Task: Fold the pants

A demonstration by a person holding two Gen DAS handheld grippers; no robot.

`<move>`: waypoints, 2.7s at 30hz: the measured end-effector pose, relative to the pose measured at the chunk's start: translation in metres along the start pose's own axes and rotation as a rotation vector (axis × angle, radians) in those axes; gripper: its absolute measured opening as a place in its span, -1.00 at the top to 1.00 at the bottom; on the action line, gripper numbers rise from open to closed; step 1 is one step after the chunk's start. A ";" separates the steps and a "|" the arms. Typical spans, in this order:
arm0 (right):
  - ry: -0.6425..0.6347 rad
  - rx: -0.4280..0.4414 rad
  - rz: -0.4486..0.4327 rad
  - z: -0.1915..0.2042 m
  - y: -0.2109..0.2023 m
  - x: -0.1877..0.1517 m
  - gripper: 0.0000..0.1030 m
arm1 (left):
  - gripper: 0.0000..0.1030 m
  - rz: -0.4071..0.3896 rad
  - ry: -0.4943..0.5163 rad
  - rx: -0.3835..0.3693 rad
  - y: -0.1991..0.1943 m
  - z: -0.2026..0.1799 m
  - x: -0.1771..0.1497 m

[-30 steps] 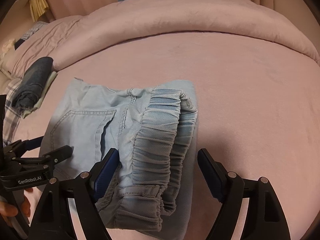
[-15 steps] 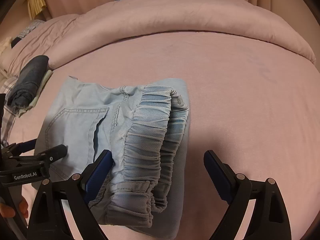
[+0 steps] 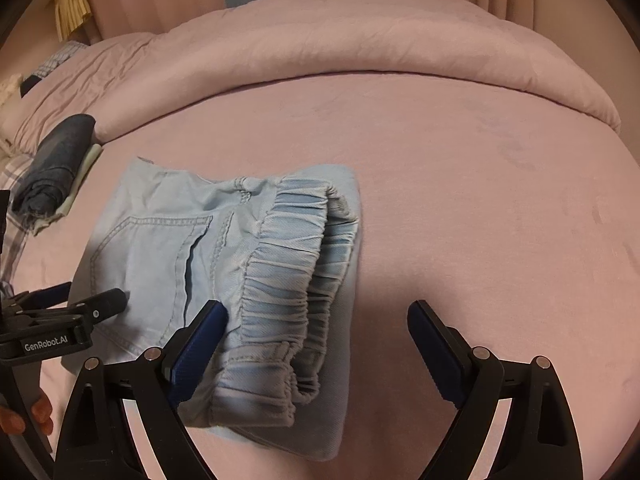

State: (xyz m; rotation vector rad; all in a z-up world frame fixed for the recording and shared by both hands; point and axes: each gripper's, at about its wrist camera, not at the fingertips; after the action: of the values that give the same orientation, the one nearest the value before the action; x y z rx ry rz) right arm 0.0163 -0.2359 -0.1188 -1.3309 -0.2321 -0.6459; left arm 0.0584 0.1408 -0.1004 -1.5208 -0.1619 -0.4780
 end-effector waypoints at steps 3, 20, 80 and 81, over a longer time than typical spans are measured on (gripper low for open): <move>0.006 0.003 -0.003 -0.003 -0.003 -0.001 -0.78 | -0.99 0.002 0.012 -0.003 -0.001 -0.004 -0.001; 0.021 -0.009 -0.005 -0.008 -0.006 -0.010 -0.85 | -0.98 0.013 0.035 0.012 -0.010 -0.011 -0.014; -0.089 0.088 -0.212 0.034 -0.148 -0.078 -0.85 | -0.99 -0.221 0.106 -0.025 -0.158 -0.043 -0.088; -0.088 0.089 -0.214 0.034 -0.149 -0.078 -0.85 | -0.99 -0.222 0.106 -0.025 -0.159 -0.043 -0.088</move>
State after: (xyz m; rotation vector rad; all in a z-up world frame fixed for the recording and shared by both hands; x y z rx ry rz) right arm -0.1227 -0.1943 -0.0278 -1.2604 -0.4746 -0.7480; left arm -0.0915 0.1196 0.0085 -1.5056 -0.2448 -0.7385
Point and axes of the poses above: each gripper's, at about its wrist camera, not at the fingertips, and y roughly the way its jaws point, z to its left, x to its top, and after that the axes turned 14 degrees about y, right-handed
